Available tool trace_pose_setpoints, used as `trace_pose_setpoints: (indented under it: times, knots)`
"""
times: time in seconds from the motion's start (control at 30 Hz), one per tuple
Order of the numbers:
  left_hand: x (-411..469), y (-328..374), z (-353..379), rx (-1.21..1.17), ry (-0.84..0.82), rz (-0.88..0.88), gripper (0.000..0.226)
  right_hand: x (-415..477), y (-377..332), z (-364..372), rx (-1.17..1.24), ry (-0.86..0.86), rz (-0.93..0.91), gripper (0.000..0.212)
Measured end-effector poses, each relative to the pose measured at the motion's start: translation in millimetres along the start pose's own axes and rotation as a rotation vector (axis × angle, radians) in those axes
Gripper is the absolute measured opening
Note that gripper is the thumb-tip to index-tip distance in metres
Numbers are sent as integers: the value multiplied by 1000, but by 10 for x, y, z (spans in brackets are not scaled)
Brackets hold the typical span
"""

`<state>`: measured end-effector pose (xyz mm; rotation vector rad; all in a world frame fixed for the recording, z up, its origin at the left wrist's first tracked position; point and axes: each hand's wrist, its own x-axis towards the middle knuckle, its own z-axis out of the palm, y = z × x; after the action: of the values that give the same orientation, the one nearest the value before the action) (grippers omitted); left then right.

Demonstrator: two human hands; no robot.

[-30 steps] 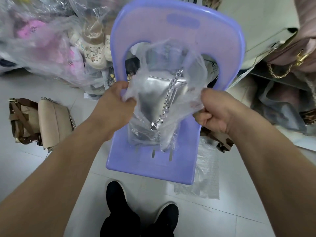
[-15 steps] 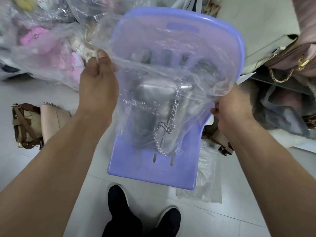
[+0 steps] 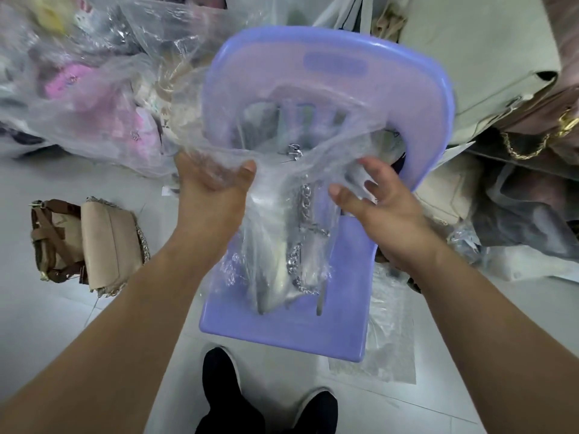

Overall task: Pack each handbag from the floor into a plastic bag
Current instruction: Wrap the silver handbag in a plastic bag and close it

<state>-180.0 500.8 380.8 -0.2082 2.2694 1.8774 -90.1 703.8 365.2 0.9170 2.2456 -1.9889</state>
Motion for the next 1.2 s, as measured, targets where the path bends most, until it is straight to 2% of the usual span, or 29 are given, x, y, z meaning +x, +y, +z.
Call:
trace_pose_setpoints:
  times: [0.07, 0.2, 0.3, 0.37, 0.47, 0.57, 0.67, 0.8, 0.87, 1.0, 1.1, 1.2]
  knots:
    - [29, -4, -8, -51, 20, 47, 54, 79, -124, 116, 159, -12, -1, 19]
    - [71, 125, -6, -205, 5, 66, 46, 230, -208, 245, 430, 60, 37, 44]
    - [47, 195, -2, -260, -37, 17, 49, 250, -216, 210, 673, 105, 225, 53]
    - [22, 203, -26, -234, -65, 12, 42, 199, -215, 143, 647, 37, 262, 41]
    - [-17, 192, -62, -79, -2, 55, 24, 125, -196, 95, 404, -30, 171, 10]
    - [-46, 204, -91, -14, 72, 83, 21, 90, -277, 123, 242, 66, -51, 18]
    - [-81, 281, -82, -34, 95, 90, 26, 22, -405, 153, 228, 125, -137, 16]
    - [-26, 368, -117, -45, 73, 130, 16, -37, -529, 198, 500, 117, -111, 24]
    - [1, 369, -161, -10, 20, 170, 28, -48, -582, 180, 554, 156, -131, 28]
    - [-7, 247, -276, 112, -214, 146, 53, -20, -511, 130, 582, 212, -136, 27]
    - [-31, 193, -271, 243, -143, 150, 35, 2, -453, 121, 579, 166, -120, 46]
    - [22, 225, -228, 175, 6, 146, 20, 6, -429, 88, 427, 139, -143, 60]
